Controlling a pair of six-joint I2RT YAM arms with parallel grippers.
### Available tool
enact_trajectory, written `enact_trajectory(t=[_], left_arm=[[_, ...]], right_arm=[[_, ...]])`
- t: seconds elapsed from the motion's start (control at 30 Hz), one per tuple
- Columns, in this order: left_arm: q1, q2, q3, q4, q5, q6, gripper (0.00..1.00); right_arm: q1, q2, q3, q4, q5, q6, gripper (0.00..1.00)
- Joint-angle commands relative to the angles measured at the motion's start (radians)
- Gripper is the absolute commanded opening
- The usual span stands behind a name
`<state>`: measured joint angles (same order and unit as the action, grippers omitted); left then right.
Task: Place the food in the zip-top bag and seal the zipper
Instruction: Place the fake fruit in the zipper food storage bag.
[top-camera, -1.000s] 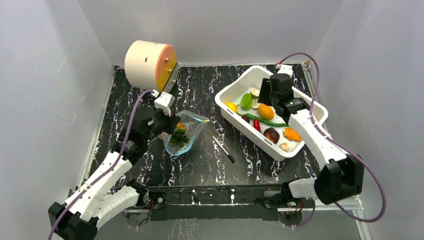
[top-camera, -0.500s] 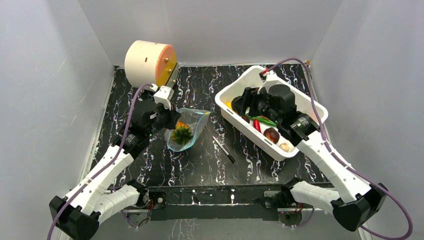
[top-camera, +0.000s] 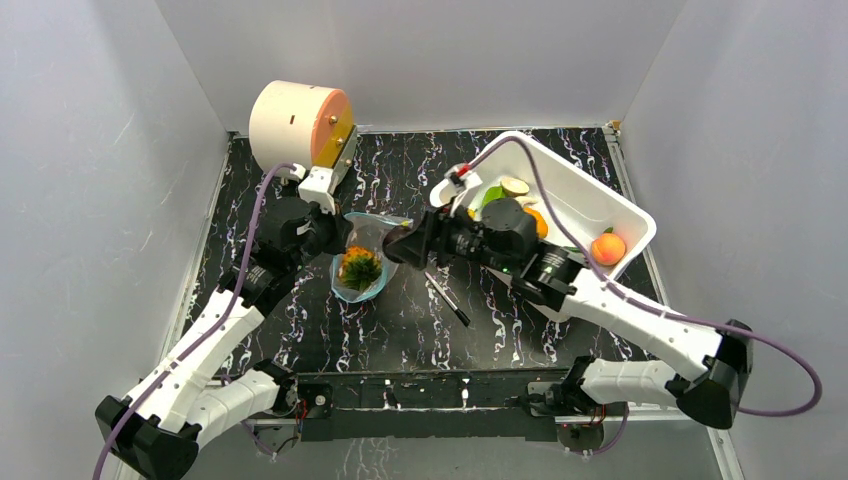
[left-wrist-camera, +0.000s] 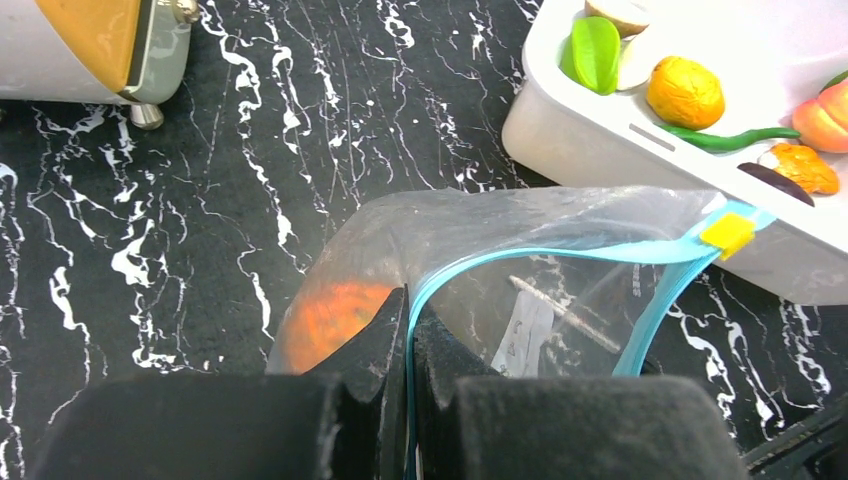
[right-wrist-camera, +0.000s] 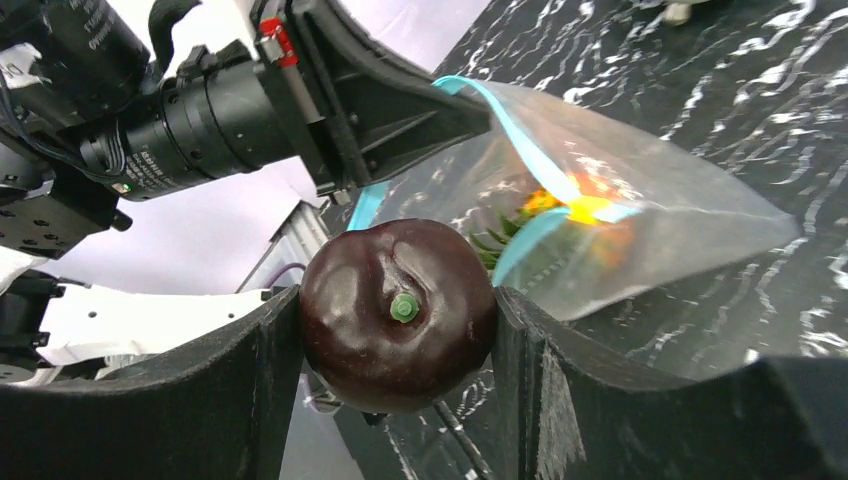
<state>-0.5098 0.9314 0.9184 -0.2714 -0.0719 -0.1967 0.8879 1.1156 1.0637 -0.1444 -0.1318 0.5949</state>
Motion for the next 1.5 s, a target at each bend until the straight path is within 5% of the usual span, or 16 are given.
enact_trajectory(t=[0.0, 0.6, 0.9, 1.13, 1.47], left_arm=[[-0.001, -0.026, 0.019, 0.007, 0.047, -0.047, 0.00], [-0.001, -0.069, 0.059, -0.019, 0.085, -0.061, 0.00], [0.000, -0.060, 0.026, -0.008, 0.089, -0.066, 0.00], [-0.001, -0.065, 0.010, -0.008, 0.071, -0.053, 0.00], [-0.001, -0.069, -0.014, 0.005, 0.069, -0.006, 0.00]], right_arm=[[0.081, 0.079, 0.029, 0.156, 0.048, 0.043, 0.48], [0.118, 0.351, 0.182, 0.088, 0.287, 0.056, 0.49], [0.119, 0.435, 0.264, 0.008, 0.354, 0.060, 0.67], [0.118, 0.432, 0.308, -0.031, 0.333, 0.033, 0.82], [0.116, 0.305, 0.292, -0.091, 0.220, -0.060, 0.76]])
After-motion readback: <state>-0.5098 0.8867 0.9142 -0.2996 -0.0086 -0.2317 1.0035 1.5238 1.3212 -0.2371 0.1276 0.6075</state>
